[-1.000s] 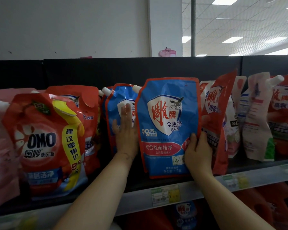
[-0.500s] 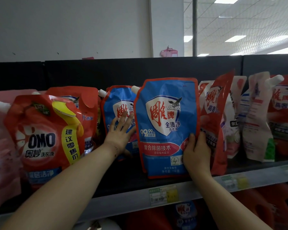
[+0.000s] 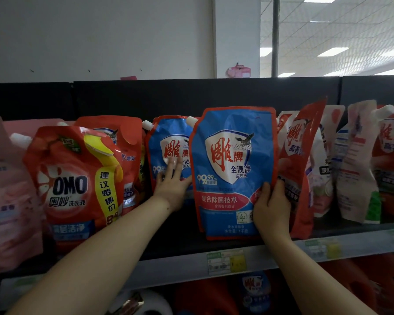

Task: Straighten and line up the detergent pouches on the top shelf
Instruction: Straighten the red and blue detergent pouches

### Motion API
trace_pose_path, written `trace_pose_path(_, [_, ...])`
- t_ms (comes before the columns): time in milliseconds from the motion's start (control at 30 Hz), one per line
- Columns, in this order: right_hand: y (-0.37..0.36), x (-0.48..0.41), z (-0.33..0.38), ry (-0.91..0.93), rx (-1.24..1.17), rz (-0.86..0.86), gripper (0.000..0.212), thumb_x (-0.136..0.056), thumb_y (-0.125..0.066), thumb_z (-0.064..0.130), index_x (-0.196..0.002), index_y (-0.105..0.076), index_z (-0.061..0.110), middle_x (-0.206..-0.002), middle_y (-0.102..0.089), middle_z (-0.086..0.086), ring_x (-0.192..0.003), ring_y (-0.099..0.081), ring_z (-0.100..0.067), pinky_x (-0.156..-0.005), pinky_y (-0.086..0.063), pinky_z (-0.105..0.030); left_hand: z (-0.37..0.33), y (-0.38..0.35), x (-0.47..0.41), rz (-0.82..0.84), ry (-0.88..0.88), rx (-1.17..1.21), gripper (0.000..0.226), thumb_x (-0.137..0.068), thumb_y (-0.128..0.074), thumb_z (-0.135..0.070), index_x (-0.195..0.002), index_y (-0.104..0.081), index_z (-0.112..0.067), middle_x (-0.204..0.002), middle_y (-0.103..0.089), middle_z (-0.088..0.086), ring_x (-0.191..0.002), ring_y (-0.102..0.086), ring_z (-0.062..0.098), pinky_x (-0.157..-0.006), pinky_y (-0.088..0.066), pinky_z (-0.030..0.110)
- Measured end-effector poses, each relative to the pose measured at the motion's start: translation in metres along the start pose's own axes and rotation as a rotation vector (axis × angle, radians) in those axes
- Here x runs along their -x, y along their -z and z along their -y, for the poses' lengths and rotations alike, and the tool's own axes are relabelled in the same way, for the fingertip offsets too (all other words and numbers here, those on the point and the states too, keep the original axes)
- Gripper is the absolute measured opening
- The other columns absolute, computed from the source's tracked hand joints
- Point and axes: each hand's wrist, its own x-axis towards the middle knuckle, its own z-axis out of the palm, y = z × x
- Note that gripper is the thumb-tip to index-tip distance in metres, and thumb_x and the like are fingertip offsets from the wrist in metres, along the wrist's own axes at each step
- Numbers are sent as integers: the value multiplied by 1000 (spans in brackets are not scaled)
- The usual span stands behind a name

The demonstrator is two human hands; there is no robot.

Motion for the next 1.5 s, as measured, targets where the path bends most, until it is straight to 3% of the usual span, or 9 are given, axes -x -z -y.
trace_pose_path(67, [0, 1, 2, -5, 3, 0, 29, -101, -35, 30, -119, -46, 10, -118, -59, -13, -108, -58, -30, -95, -48, -50, -3, 7, 2, -10, -72, 147, 73, -86, -65, -27, -147, -25, -30, -160, 7, 6, -146, 11, 30, -114, -15, 58])
trace_pose_path(200, [2, 2, 5, -7, 23, 5, 28, -102, -35, 29, -118, -46, 9, -116, -59, -16, -107, -58, -33, -95, -47, -50, -4, 17, 29, -30, -209, 671, 48, -83, -67, -12, -129, -54, -19, -137, -51, -1, -129, -44, 16, -108, -38, 34])
trace_pose_path(367, [3, 5, 10, -18, 30, 2, 25, -102, -35, 29, -112, -46, 9, -113, -59, -18, -105, -58, -34, -94, -47, -51, -2, 22, 65, 108, -101, 1036, 59, -82, -71, -9, -133, -45, -23, -120, -61, -1, -108, -60, 14, -95, -49, 29])
trace_pose_path(533, [5, 10, 21, -32, 62, 6, 14, -102, -35, 25, -100, -42, 14, -103, -61, -18, -93, -60, -34, -83, -48, -40, -21, 31, 76, -1, 56, 1217, 36, -89, -64, -12, -122, -51, -13, -116, -60, 5, -113, -56, 20, -95, -44, 26])
trace_pose_path(700, [11, 17, 29, -50, 90, 81, 19, -103, -34, 26, -99, -43, 10, -90, -58, -12, -86, -60, -34, -72, -44, -35, -37, 33, 80, -112, 230, 1129, 30, -97, -52, -22, -126, -50, -13, -118, -55, 1, -110, -51, 17, -92, -40, 28])
trace_pose_path(1000, [4, 42, 44, 31, 92, 390, 36, -100, -40, 36, -130, -32, 19, -116, -56, 0, -93, -55, -14, -82, -46, -33, -9, 35, 104, -289, 295, 821, 5, -98, -47, -23, -95, -46, -19, -100, -60, 3, -92, -57, 23, -77, -42, 30])
trace_pose_path(1167, [-12, 55, 55, -3, -33, 654, 65, -78, -70, 51, -124, -28, 32, -119, -45, 20, -111, -49, -4, -97, -43, -29, 0, 36, 119, -428, 346, 615, 7, -97, -41, -16, -101, -42, -11, -102, -62, 12, -85, -59, 29, -70, -47, 36])
trace_pose_path(1367, [-49, 45, 57, -69, 138, 646, 82, -65, -79, 56, -123, -30, 26, -137, -44, -1, -124, -48, -22, -100, -46, -48, 4, 31, 132, -516, 380, 725, 34, -90, -51, -3, -120, -35, -9, -127, -44, 11, -109, -53, 27, -88, -51, 39])
trace_pose_path(1500, [-67, 38, 59, -36, 446, 631, 100, -69, -66, 71, -138, -18, 17, -143, -34, -15, -128, -42, -34, -102, -40, -52, 7, 25, 139, -544, 215, 400, 34, -92, -53, -21, -122, -39, -16, -126, -32, 2, -101, -52, 17, -69, -51, 25])
